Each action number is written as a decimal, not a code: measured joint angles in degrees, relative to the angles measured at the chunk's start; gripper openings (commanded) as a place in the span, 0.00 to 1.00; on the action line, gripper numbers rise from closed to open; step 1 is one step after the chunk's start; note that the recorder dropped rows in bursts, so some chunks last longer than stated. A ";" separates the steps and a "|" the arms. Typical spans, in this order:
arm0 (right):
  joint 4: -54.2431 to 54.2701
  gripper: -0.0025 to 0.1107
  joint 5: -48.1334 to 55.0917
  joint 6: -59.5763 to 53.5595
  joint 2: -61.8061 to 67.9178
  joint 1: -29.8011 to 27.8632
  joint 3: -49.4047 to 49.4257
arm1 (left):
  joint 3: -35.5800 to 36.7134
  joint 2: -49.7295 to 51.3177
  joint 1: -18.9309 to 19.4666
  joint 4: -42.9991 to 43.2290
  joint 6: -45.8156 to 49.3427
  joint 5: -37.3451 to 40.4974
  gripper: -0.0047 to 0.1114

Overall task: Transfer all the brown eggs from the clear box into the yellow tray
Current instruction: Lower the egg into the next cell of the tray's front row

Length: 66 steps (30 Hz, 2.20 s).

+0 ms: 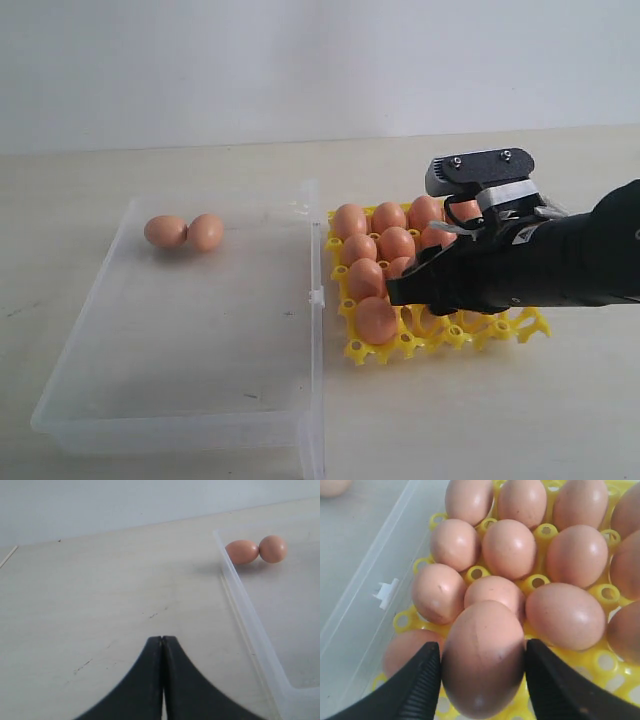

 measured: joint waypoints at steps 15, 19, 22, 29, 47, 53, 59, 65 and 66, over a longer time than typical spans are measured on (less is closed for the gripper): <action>-0.96 0.02 -11.87 2.04 3.22 -0.09 3.51 | 0.00 0.00 0.00 0.00 0.00 0.00 0.04; -2.61 0.02 -11.87 4.19 3.43 0.28 3.51 | 0.00 0.00 0.00 0.00 0.00 0.00 0.04; -2.85 0.02 -11.87 4.73 3.43 2.03 3.51 | 0.00 0.00 0.00 0.00 0.00 0.00 0.04; -2.85 0.02 -12.01 4.96 3.43 2.87 3.51 | 0.00 0.00 0.00 0.00 0.00 0.00 0.04; -3.08 0.02 -13.25 6.33 4.94 3.08 5.99 | 0.00 0.00 0.00 0.00 0.00 0.00 0.04; -3.08 0.02 -13.36 7.25 4.94 3.36 5.99 | 0.00 0.00 0.00 0.00 0.00 0.00 0.04; -3.08 0.02 -13.87 7.61 4.04 5.28 5.99 | 0.00 0.00 0.00 0.00 0.00 0.00 0.04; -3.08 0.02 -14.09 7.61 4.04 5.42 5.99 | 0.00 0.00 0.00 0.00 0.00 0.00 0.04; -3.08 0.02 -14.09 7.61 4.04 5.42 5.99 | 0.00 0.00 0.00 0.00 0.00 0.00 0.04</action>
